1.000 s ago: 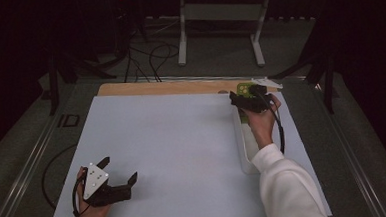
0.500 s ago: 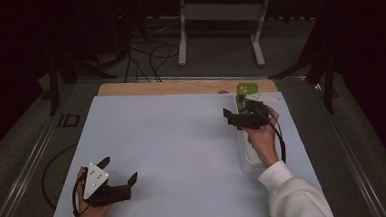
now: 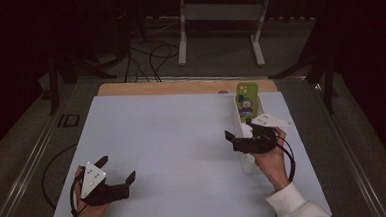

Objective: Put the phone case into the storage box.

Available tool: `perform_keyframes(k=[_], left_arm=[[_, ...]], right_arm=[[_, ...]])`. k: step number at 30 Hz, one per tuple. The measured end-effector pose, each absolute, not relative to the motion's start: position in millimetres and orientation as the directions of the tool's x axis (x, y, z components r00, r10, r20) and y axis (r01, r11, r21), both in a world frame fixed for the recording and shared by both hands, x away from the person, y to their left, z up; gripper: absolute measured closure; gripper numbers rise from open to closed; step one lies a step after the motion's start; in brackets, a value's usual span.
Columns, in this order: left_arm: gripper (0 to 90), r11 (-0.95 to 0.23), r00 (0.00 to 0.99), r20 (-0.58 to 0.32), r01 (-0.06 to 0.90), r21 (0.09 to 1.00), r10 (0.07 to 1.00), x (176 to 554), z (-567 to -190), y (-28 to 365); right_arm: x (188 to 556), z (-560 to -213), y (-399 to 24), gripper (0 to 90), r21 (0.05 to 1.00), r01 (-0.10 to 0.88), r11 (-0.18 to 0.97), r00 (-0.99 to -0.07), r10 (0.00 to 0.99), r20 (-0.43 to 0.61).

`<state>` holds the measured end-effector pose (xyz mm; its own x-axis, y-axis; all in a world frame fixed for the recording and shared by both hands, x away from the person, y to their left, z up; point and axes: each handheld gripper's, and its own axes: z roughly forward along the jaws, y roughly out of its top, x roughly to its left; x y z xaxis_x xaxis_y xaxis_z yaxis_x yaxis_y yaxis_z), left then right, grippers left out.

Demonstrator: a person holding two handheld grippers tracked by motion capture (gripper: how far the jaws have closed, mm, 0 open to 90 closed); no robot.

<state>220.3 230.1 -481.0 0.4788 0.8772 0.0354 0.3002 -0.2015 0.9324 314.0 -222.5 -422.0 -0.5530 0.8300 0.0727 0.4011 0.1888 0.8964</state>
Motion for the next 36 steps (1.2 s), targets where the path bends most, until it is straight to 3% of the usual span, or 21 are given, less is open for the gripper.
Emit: perform_keyframes(k=[16,36], left_arm=[[0.0,-0.195,0.482,0.034,0.288,0.938,0.875,223,-473,238],[0.0,-0.209,0.497,0.051,0.267,0.941,0.866,221,-472,240]], right_arm=[[264,-462,-243,8.3,0.932,0.324,0.165,-0.591,0.804,0.063],[240,-478,-265,8.3,0.964,0.234,0.128,-0.621,0.782,0.047]])
